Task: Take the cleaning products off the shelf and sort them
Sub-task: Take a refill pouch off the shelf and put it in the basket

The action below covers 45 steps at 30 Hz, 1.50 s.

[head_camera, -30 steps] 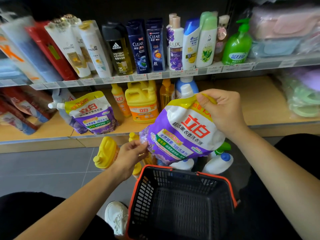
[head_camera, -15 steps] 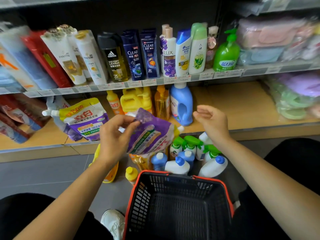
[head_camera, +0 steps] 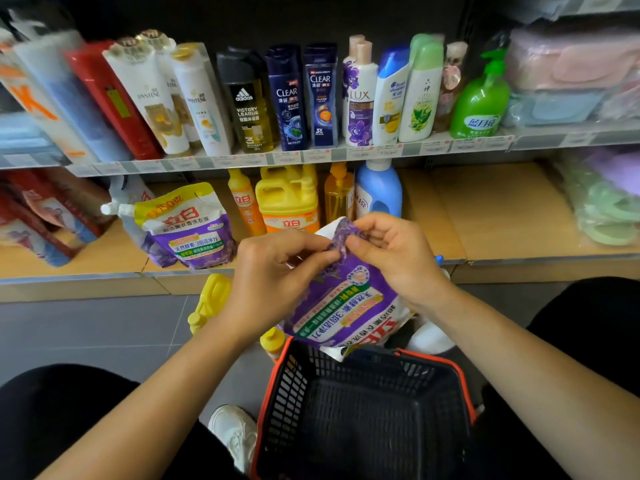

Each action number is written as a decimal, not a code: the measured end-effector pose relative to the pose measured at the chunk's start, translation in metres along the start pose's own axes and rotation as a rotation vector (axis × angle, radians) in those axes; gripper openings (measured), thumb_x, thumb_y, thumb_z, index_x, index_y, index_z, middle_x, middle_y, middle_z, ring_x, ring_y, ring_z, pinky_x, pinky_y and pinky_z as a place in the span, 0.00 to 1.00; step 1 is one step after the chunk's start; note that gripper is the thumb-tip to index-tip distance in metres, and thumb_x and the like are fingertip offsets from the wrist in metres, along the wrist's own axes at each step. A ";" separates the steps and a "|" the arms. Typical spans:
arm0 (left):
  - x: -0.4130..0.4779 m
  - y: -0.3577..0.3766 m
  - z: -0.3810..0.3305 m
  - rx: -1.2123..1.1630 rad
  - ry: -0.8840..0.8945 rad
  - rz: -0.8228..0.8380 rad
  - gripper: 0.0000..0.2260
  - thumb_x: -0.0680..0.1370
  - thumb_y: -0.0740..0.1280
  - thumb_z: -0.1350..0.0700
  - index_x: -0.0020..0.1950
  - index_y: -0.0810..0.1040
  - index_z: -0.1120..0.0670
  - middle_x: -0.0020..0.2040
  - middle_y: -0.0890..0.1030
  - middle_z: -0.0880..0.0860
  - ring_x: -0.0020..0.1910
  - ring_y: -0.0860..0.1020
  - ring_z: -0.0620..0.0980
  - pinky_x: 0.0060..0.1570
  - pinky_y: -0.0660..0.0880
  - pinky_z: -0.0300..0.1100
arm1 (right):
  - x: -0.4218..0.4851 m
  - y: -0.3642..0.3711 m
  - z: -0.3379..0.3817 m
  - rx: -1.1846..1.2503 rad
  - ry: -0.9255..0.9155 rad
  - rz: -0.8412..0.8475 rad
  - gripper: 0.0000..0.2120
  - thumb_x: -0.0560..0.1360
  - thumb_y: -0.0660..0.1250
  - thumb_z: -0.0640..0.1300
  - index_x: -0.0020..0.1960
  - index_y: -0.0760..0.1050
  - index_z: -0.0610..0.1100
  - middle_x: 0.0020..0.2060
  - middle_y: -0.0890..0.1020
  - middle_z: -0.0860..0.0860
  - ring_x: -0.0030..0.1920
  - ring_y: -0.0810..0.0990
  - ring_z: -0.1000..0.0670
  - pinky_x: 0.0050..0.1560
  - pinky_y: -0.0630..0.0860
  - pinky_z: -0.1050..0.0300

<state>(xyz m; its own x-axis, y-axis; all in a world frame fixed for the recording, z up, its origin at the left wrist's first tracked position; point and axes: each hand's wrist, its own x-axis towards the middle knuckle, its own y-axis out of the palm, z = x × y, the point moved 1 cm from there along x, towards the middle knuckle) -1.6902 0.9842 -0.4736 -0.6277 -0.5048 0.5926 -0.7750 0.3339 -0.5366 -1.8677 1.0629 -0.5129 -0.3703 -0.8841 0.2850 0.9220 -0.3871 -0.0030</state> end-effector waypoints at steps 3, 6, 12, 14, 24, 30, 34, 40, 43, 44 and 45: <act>-0.001 -0.003 0.000 0.008 0.110 0.150 0.15 0.76 0.74 0.52 0.59 0.84 0.59 0.53 0.85 0.48 0.51 0.82 0.44 0.50 0.79 0.43 | 0.000 -0.008 0.007 0.102 0.013 -0.005 0.06 0.71 0.74 0.38 0.43 0.83 0.49 0.39 0.86 0.51 0.41 0.83 0.54 0.46 0.81 0.59; -0.012 -0.002 0.007 0.108 0.241 0.372 0.31 0.76 0.71 0.43 0.75 0.72 0.57 0.70 0.75 0.46 0.70 0.72 0.48 0.67 0.71 0.47 | 0.002 -0.019 0.010 0.238 0.046 -0.009 0.05 0.70 0.73 0.37 0.43 0.82 0.46 0.38 0.85 0.50 0.39 0.82 0.52 0.47 0.79 0.55; -0.034 0.007 0.013 0.204 0.316 0.418 0.39 0.78 0.69 0.39 0.81 0.60 0.58 0.80 0.63 0.48 0.79 0.61 0.47 0.78 0.58 0.48 | 0.009 -0.031 0.012 0.290 0.063 0.031 0.11 0.72 0.67 0.34 0.41 0.84 0.47 0.37 0.85 0.50 0.36 0.82 0.55 0.41 0.81 0.62; -0.041 0.007 0.016 0.209 0.322 0.420 0.38 0.78 0.70 0.41 0.81 0.61 0.58 0.78 0.67 0.52 0.78 0.64 0.47 0.77 0.62 0.51 | 0.011 -0.035 0.012 0.284 0.064 0.043 0.14 0.73 0.66 0.32 0.41 0.85 0.48 0.36 0.85 0.52 0.35 0.82 0.57 0.40 0.80 0.64; -0.062 0.000 0.030 -0.069 -0.037 0.096 0.06 0.76 0.75 0.56 0.50 0.87 0.57 0.45 0.87 0.47 0.41 0.84 0.44 0.41 0.80 0.45 | 0.013 -0.054 0.012 0.288 0.085 0.025 0.11 0.75 0.66 0.31 0.44 0.82 0.44 0.36 0.85 0.50 0.35 0.82 0.56 0.41 0.80 0.63; -0.052 0.001 0.046 -0.058 -0.277 -0.009 0.17 0.70 0.80 0.52 0.57 0.82 0.49 0.45 0.77 0.43 0.42 0.78 0.47 0.38 0.77 0.36 | 0.014 -0.056 0.013 0.248 0.081 0.020 0.08 0.77 0.64 0.29 0.47 0.78 0.40 0.36 0.85 0.51 0.35 0.82 0.56 0.41 0.80 0.63; -0.046 0.010 0.053 -0.381 -0.504 0.239 0.27 0.68 0.80 0.46 0.66 0.78 0.46 0.57 0.82 0.45 0.53 0.82 0.45 0.48 0.81 0.41 | 0.013 -0.049 0.012 0.261 0.095 0.085 0.11 0.74 0.66 0.33 0.43 0.84 0.46 0.38 0.86 0.50 0.36 0.83 0.55 0.41 0.81 0.62; -0.047 0.019 0.052 -0.309 -0.507 0.185 0.16 0.73 0.74 0.44 0.42 0.84 0.57 0.39 0.83 0.59 0.35 0.77 0.55 0.34 0.70 0.46 | 0.010 -0.039 0.007 0.192 0.100 0.153 0.14 0.73 0.68 0.34 0.42 0.86 0.52 0.37 0.86 0.53 0.38 0.83 0.58 0.42 0.80 0.64; -0.045 0.018 0.046 -0.195 -0.513 0.150 0.28 0.75 0.69 0.34 0.36 0.80 0.61 0.33 0.77 0.61 0.32 0.72 0.57 0.32 0.66 0.52 | 0.008 -0.034 0.007 0.175 0.090 0.191 0.14 0.72 0.68 0.34 0.42 0.86 0.51 0.37 0.86 0.54 0.37 0.83 0.58 0.42 0.80 0.65; -0.043 0.018 0.044 -0.147 -0.524 0.153 0.33 0.74 0.67 0.31 0.34 0.77 0.62 0.32 0.74 0.62 0.32 0.70 0.58 0.32 0.65 0.55 | 0.008 -0.032 0.007 0.166 0.085 0.208 0.13 0.72 0.69 0.34 0.43 0.86 0.51 0.38 0.86 0.54 0.38 0.83 0.58 0.43 0.80 0.65; -0.042 0.017 0.043 -0.101 -0.542 0.157 0.36 0.72 0.65 0.27 0.33 0.76 0.63 0.31 0.72 0.62 0.31 0.68 0.58 0.32 0.65 0.57 | 0.007 -0.030 0.007 0.155 0.082 0.222 0.13 0.72 0.69 0.34 0.43 0.86 0.50 0.38 0.86 0.53 0.38 0.84 0.57 0.43 0.80 0.64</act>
<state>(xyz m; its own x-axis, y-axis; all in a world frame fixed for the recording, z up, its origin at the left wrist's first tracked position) -1.6742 0.9770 -0.5331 -0.6297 -0.7699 0.1036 -0.6951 0.4989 -0.5175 -1.8976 1.0702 -0.5042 -0.1593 -0.9635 0.2150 0.9855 -0.1425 0.0916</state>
